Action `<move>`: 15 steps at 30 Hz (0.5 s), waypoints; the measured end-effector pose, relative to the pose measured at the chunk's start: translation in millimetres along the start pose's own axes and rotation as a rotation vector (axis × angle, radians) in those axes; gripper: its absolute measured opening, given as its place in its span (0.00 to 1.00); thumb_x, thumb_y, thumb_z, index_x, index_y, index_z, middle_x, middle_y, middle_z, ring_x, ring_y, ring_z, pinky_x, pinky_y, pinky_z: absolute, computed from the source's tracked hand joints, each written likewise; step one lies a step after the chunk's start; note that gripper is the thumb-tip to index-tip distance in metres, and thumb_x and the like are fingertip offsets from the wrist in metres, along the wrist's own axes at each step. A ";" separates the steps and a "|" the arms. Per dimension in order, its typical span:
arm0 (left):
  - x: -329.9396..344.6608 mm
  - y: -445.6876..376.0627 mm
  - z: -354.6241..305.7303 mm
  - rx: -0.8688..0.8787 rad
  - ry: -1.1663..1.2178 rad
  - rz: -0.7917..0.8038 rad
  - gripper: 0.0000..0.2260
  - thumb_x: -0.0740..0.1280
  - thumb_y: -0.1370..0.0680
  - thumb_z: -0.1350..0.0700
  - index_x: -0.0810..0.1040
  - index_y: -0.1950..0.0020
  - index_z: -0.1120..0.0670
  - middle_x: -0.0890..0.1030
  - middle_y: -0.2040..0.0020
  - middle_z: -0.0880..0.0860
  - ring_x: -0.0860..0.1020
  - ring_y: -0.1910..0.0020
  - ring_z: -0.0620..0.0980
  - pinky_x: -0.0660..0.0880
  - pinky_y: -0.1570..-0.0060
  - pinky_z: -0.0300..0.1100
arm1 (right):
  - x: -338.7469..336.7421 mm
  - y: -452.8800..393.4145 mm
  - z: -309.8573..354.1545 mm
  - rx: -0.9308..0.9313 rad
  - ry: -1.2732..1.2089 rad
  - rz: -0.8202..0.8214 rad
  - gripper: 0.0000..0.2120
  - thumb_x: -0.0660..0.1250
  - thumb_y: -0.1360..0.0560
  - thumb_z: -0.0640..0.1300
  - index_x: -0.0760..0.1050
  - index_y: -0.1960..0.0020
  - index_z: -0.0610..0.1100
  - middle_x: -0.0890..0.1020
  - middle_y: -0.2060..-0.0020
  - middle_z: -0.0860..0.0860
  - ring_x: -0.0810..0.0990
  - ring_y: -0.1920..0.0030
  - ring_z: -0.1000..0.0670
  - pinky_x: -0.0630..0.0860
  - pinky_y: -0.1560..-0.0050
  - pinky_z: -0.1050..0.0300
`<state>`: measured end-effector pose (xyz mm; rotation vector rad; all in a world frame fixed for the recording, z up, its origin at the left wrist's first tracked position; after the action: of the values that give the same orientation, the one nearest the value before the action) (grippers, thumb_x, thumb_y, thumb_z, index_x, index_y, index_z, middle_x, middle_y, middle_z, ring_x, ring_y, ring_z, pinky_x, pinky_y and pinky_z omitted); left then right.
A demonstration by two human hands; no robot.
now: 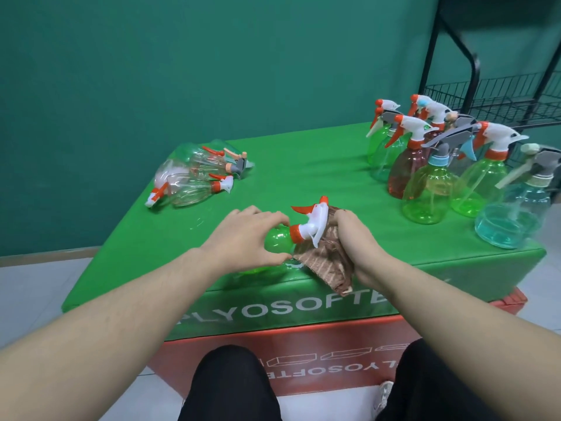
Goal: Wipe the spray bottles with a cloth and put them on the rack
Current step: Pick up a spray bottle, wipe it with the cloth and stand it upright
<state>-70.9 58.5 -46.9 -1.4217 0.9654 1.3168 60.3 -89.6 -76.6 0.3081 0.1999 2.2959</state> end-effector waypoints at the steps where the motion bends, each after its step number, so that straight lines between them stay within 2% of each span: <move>1: 1.5 2.0 0.3 -0.012 0.018 -0.013 0.32 0.68 0.25 0.31 0.70 0.25 0.43 0.78 0.31 0.44 0.72 0.33 0.48 0.68 0.32 0.50 | 3.2 1.0 1.7 0.011 -0.051 -0.004 0.22 0.64 0.24 0.49 0.77 0.35 0.38 0.83 0.43 0.36 0.83 0.44 0.41 0.77 0.36 0.41; 2: 3.7 4.0 1.5 -0.025 0.039 -0.021 0.32 0.67 0.25 0.31 0.71 0.25 0.43 0.78 0.31 0.44 0.72 0.33 0.48 0.68 0.32 0.51 | 4.7 -0.2 1.3 0.024 -0.108 -0.005 0.21 0.61 0.21 0.47 0.77 0.34 0.36 0.81 0.40 0.35 0.81 0.41 0.40 0.74 0.32 0.40; 4: 9.5 7.3 5.7 -0.063 0.111 -0.023 0.31 0.66 0.26 0.29 0.71 0.25 0.41 0.77 0.30 0.44 0.71 0.32 0.48 0.69 0.32 0.51 | 4.6 -0.7 0.8 0.076 -0.223 -0.003 0.20 0.53 0.18 0.45 0.78 0.37 0.36 0.81 0.39 0.35 0.80 0.42 0.40 0.73 0.31 0.39; 6: 15.6 10.2 11.1 -0.107 0.202 -0.011 0.31 0.64 0.25 0.29 0.69 0.25 0.38 0.74 0.29 0.45 0.71 0.31 0.48 0.71 0.31 0.50 | 3.4 -2.9 -0.5 0.105 -0.314 0.003 0.21 0.52 0.20 0.45 0.79 0.40 0.37 0.82 0.40 0.35 0.82 0.46 0.41 0.74 0.32 0.39; 9: 20.7 11.2 17.7 -0.115 0.220 0.008 0.32 0.66 0.25 0.29 0.64 0.23 0.35 0.73 0.30 0.45 0.73 0.33 0.48 0.74 0.35 0.48 | 3.6 -6.6 -1.7 0.133 -0.367 0.034 0.23 0.53 0.21 0.46 0.77 0.35 0.35 0.81 0.39 0.36 0.82 0.46 0.41 0.74 0.33 0.39; 11: 21.7 9.5 19.6 -0.087 0.203 0.032 0.34 0.69 0.25 0.34 0.61 0.21 0.37 0.73 0.30 0.46 0.72 0.34 0.47 0.74 0.35 0.47 | 5.7 -8.9 -2.4 0.146 -0.415 0.056 0.22 0.54 0.20 0.46 0.77 0.35 0.35 0.83 0.41 0.37 0.82 0.47 0.40 0.75 0.33 0.40; 13: 21.9 7.8 20.4 -0.054 0.189 0.051 0.38 0.71 0.25 0.38 0.59 0.19 0.42 0.72 0.28 0.47 0.71 0.32 0.47 0.71 0.31 0.46 | 7.8 -12.0 -3.0 0.159 -0.452 0.062 0.19 0.56 0.19 0.47 0.78 0.40 0.36 0.83 0.43 0.36 0.82 0.47 0.40 0.75 0.33 0.40; 15: 22.6 7.3 23.2 -0.031 0.191 0.047 0.38 0.72 0.25 0.39 0.61 0.19 0.47 0.72 0.26 0.47 0.70 0.29 0.48 0.67 0.27 0.44 | 10.7 -14.4 -3.6 0.181 -0.476 0.063 0.19 0.56 0.19 0.47 0.77 0.39 0.36 0.82 0.41 0.35 0.82 0.43 0.38 0.75 0.34 0.40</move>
<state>-81.2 80.2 -69.9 -1.5786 1.1137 1.2517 62.3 -72.2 -81.9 0.9498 0.1555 2.1962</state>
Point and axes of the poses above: each hand's wrist, its own y-axis away from the middle knuckle, its own x-axis out of the palm, z = x × y, the point moved 2 cm from there along -y, towards the middle knuckle
